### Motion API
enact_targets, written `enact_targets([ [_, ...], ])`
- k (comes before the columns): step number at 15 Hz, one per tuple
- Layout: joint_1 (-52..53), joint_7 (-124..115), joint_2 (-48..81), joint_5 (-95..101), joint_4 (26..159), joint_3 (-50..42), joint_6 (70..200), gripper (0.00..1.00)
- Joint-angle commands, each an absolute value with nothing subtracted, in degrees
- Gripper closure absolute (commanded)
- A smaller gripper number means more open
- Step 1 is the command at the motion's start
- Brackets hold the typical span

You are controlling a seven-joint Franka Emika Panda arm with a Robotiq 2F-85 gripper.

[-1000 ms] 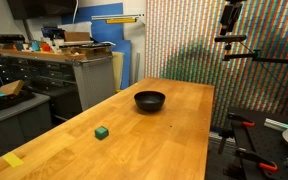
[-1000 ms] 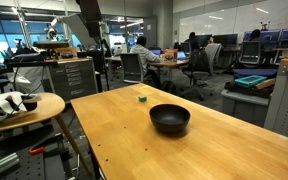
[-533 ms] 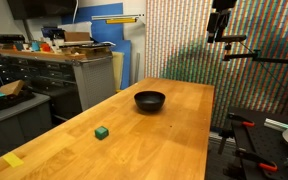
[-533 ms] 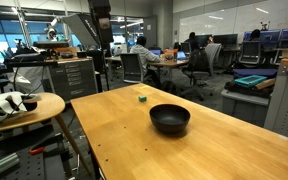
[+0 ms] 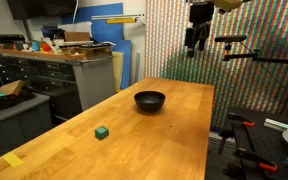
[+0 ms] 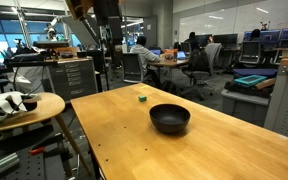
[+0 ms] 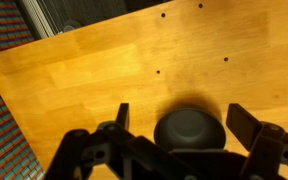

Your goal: Put the green block in the black bowl

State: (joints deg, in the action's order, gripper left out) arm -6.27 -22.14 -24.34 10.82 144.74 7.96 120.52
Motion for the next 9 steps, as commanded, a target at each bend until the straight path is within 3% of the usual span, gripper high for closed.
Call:
enact_targets([
  [1, -4.26, -27.49, -14.83, 10.95, 137.89, 10.26, 120.9, 0.0],
  [9, 1.82, -36.98, 2.4, 10.89, 125.61, 10.49, 119.93, 0.0],
])
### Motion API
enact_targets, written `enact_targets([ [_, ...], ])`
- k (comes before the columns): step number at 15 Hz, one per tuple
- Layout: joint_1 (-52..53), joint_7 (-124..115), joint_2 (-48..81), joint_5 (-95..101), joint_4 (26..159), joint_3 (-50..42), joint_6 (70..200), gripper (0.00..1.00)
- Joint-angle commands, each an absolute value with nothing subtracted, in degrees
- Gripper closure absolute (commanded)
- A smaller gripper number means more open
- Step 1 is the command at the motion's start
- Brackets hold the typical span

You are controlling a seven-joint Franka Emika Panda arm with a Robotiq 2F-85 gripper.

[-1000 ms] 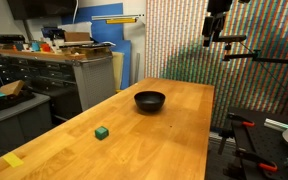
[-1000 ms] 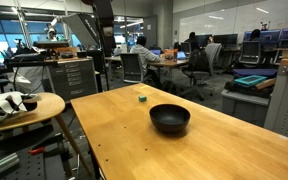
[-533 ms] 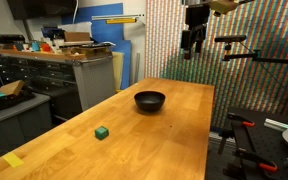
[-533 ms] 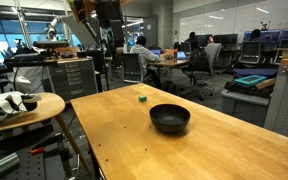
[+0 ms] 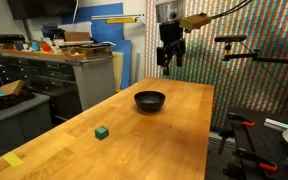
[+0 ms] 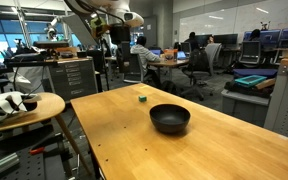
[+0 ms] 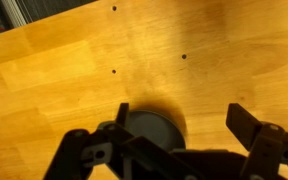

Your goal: Put the green block in the black bowl

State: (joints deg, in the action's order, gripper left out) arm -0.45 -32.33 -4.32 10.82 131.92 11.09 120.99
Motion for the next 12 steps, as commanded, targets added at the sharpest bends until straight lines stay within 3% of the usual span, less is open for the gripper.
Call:
enact_targets([
  [1, 2.69, -39.31, 4.53, 11.02, 124.14, 10.27, 120.66, 0.0],
  [12, 12.62, -50.5, 24.41, 10.65, 110.11, 6.19, 134.8, 0.0],
])
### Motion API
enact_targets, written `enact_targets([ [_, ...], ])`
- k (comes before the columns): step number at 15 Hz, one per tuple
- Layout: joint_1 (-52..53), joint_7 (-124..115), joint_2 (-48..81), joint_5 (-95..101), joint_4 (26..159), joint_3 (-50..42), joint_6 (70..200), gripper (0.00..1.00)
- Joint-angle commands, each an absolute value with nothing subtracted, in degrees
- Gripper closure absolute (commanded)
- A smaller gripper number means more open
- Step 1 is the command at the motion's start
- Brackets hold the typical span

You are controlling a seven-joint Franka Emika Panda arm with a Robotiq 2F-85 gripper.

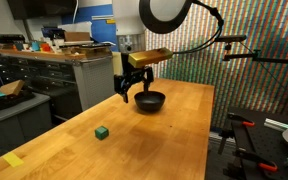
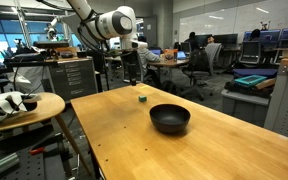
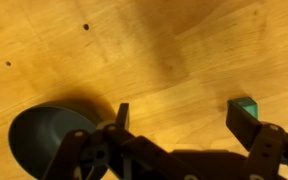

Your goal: Put the green block in the black bowl

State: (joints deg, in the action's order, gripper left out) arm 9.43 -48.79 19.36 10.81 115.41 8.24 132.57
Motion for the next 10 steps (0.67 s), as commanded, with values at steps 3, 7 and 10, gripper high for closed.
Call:
enact_targets([
  [3, 15.37, -50.33, 28.95, 10.97, 106.24, 4.81, 136.92, 0.0],
  [7, 18.1, -48.43, 34.3, 10.9, 100.98, 3.37, 138.64, 0.0],
  [10, 18.93, -44.48, 37.32, 11.0, 98.18, 3.25, 139.35, 0.0],
])
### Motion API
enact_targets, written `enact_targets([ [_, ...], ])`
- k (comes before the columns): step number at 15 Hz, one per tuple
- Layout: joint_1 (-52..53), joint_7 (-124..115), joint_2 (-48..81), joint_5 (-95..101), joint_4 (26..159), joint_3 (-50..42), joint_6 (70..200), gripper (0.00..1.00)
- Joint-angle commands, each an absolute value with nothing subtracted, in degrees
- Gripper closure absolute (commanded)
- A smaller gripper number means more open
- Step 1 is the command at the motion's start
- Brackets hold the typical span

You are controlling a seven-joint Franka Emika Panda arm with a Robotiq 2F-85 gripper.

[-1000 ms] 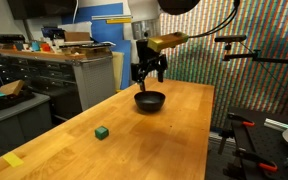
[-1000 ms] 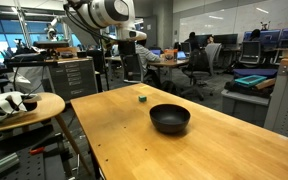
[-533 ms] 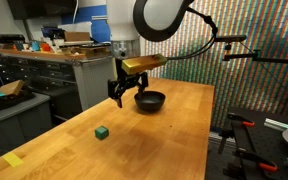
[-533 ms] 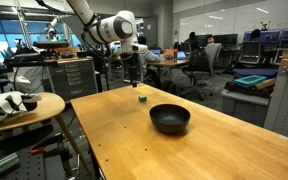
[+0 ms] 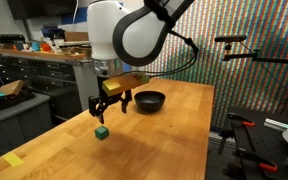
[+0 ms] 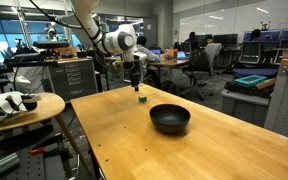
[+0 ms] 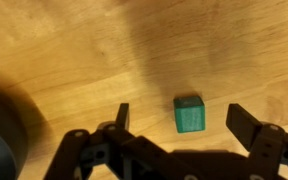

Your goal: Put the green block in the black bowl

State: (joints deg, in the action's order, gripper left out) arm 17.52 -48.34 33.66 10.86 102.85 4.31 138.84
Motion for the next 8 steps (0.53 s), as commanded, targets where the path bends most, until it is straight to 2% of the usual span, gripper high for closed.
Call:
enact_targets([
  [1, 19.07, -42.81, 38.13, 10.95, 97.44, 3.29, 139.33, 0.0],
  [8, 19.23, -33.64, 42.72, 10.04, 93.35, 2.45, 140.44, 0.0],
])
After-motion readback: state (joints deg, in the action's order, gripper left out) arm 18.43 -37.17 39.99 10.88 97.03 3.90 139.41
